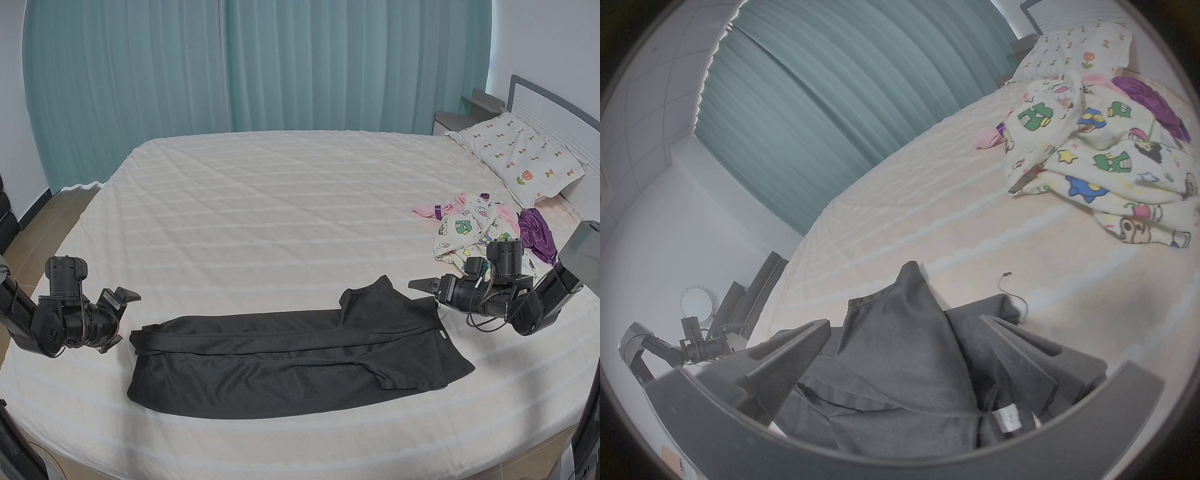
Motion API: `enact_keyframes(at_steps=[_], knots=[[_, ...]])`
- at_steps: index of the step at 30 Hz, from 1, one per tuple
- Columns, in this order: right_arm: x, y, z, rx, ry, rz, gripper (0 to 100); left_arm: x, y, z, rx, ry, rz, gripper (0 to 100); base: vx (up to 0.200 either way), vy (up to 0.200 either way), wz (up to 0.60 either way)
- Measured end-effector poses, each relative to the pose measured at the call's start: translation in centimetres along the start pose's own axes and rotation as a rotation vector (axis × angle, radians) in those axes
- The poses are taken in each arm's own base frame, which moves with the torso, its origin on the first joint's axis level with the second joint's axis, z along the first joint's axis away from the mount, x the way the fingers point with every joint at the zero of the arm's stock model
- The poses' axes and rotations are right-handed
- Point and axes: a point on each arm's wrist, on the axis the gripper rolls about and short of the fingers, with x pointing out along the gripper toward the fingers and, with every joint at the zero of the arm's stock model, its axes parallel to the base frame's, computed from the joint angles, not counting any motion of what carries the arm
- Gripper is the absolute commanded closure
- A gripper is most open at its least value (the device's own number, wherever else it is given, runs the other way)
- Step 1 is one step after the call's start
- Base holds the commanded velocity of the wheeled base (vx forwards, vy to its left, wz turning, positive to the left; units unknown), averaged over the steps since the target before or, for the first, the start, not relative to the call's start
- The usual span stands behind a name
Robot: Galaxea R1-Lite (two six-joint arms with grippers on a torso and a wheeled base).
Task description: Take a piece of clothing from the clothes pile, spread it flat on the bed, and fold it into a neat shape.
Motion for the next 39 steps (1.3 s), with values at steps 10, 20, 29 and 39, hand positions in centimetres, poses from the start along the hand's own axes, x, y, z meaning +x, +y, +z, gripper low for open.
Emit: enact_keyframes(at_steps=[10, 20, 29, 39], knots=[[4.1, -0.2, 0.2, 0.018, 0.099, -0.020, 0, -0.6, 0.0, -0.2, -0.113, 0.032, -0.029, 0, 0.000, 0.000, 0.00], [5.5, -1.0, -0.6, 0.030, 0.131, -0.032, 100, -0.1, 0.8, -0.7, -0.124, 0.085, -0.017, 0, 0.000, 0.000, 0.00], [5.0, -1.1, -1.0, 0.037, 0.141, -0.039, 100, 0.0, 1.1, -0.9, -0.128, 0.095, -0.002, 0, 0.000, 0.000, 0.00], [2.9, -0.4, -0.8, 0.044, 0.140, -0.044, 100, 0.1, 1.5, -1.2, -0.131, 0.108, 0.014, 0, 0.000, 0.000, 0.00]])
